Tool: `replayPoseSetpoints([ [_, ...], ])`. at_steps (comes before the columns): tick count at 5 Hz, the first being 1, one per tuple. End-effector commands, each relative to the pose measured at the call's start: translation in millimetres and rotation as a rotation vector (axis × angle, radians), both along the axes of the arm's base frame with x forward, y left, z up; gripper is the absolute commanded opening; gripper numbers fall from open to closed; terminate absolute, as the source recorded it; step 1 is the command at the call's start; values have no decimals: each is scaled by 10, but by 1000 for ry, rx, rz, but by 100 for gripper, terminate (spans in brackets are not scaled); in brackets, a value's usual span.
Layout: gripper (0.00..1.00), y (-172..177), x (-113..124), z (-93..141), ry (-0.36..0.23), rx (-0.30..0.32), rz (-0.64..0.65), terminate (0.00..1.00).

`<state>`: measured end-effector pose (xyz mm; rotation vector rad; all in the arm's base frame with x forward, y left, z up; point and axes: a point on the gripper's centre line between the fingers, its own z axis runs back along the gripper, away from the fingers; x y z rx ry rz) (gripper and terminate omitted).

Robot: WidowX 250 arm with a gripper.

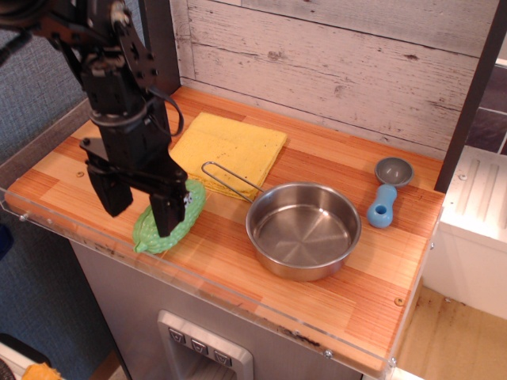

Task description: Move green vegetable onto towel

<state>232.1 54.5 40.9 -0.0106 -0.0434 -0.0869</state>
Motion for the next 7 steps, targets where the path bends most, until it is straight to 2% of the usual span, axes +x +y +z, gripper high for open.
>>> replayPoseSetpoints([
  [1,100,-153,214,-29,-67,23,-18,0],
  [2,100,-237,266,-68,-67,21,-27,0],
  [3,0,-326,311,-28,-78,30,-51,0],
  [4,0,-379,311,116,-101,13,-82,0],
  [5,0,-369,228,568,-154,4,-38,0],
  [6,0,-258,279,934,-193,37,23,0],
  [7,0,-64,523,890,-206,54,72,0],
])
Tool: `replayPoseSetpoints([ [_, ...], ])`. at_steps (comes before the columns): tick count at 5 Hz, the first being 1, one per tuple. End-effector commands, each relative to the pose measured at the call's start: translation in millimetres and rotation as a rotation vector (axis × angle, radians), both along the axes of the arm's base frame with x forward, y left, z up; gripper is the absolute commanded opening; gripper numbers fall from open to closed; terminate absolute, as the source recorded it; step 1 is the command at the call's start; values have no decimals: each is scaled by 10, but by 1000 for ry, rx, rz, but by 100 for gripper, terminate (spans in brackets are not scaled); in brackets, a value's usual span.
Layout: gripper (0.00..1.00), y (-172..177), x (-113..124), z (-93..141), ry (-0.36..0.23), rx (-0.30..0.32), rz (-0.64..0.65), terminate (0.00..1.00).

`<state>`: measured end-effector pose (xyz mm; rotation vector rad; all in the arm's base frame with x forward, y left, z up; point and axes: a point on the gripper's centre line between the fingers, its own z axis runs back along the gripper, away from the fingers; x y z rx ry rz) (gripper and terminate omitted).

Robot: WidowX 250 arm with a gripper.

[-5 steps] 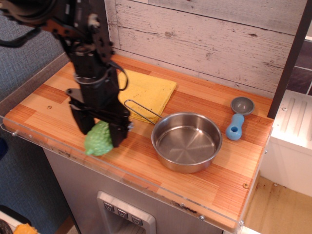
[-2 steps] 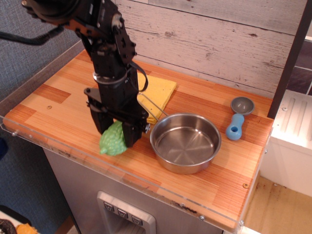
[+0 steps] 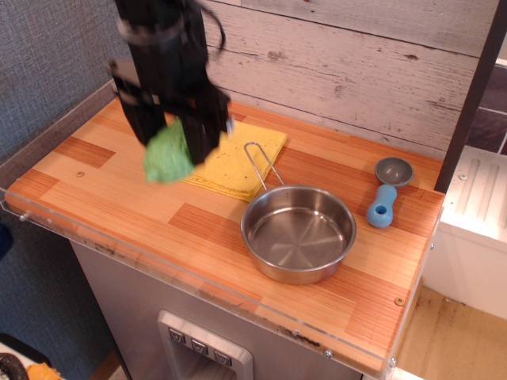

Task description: Move green vegetable onto towel

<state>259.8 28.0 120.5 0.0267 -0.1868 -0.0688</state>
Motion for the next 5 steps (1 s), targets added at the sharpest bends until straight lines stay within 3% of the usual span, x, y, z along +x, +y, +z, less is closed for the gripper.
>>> replayPoseSetpoints([
  [1,0,341,442,-97,-38,36,116,0],
  [3,0,291,792,-449,-23,43,126,0],
  [5,0,256,920,-629,-13,24,111,0],
])
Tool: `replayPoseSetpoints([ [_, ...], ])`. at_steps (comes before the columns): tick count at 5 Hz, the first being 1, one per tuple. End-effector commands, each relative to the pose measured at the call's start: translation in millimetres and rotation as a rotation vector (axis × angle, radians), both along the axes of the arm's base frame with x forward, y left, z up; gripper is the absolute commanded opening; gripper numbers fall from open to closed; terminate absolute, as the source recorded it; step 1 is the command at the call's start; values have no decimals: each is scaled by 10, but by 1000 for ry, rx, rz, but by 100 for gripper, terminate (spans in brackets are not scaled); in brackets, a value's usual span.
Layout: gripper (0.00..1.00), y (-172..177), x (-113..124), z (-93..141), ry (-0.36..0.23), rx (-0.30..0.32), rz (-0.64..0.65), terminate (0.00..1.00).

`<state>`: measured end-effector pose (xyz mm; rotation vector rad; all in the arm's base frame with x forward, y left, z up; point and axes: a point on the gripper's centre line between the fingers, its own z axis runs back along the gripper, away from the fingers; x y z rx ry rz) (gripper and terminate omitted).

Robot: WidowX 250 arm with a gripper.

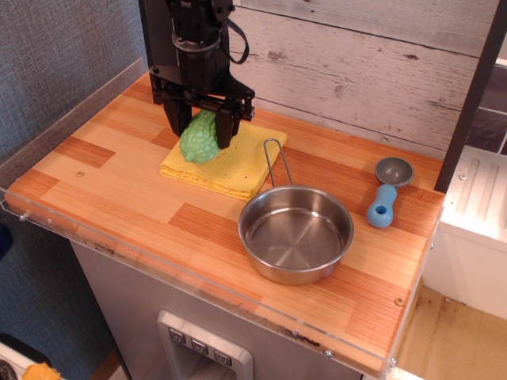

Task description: Move green vegetable onto towel

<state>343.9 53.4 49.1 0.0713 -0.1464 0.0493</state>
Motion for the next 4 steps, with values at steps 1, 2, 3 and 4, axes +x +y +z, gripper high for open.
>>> replayPoseSetpoints([
  [1,100,-21,54,62,-50,-23,-5,0],
  [2,100,-59,14,235,-76,-34,-24,0],
  [3,100,-123,-105,567,-120,-58,-56,0],
  [4,100,-246,-365,852,-135,-91,-67,0],
])
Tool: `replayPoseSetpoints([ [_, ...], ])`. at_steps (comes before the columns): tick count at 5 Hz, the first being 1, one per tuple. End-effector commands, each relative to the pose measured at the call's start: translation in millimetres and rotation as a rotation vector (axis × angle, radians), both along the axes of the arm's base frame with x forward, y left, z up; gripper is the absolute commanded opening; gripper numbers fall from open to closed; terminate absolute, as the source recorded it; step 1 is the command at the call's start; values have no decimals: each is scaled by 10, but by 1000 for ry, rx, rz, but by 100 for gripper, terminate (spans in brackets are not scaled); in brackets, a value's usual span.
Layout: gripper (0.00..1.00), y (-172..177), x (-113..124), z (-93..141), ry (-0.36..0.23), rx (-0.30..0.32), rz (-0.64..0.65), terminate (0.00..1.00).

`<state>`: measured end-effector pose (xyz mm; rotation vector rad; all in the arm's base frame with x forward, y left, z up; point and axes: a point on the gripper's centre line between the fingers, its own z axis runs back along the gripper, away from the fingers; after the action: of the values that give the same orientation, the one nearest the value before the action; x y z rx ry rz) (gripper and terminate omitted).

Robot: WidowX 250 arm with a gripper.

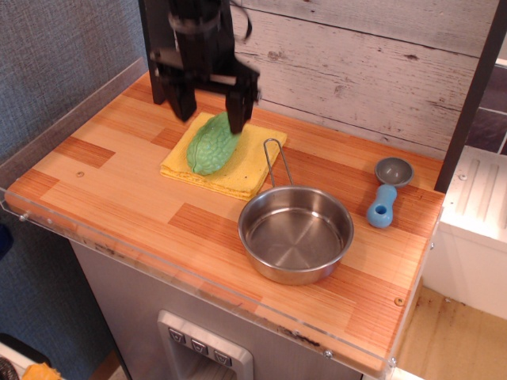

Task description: Move green vegetable onto towel

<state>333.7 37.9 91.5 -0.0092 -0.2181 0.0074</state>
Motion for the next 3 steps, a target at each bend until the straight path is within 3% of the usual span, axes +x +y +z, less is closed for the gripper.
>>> replayPoseSetpoints([
  [1,100,-242,-514,440,-17,-33,-15,0],
  [2,100,-279,-654,369,43,-8,-80,0],
  [3,100,-246,-692,363,64,27,-103,0],
])
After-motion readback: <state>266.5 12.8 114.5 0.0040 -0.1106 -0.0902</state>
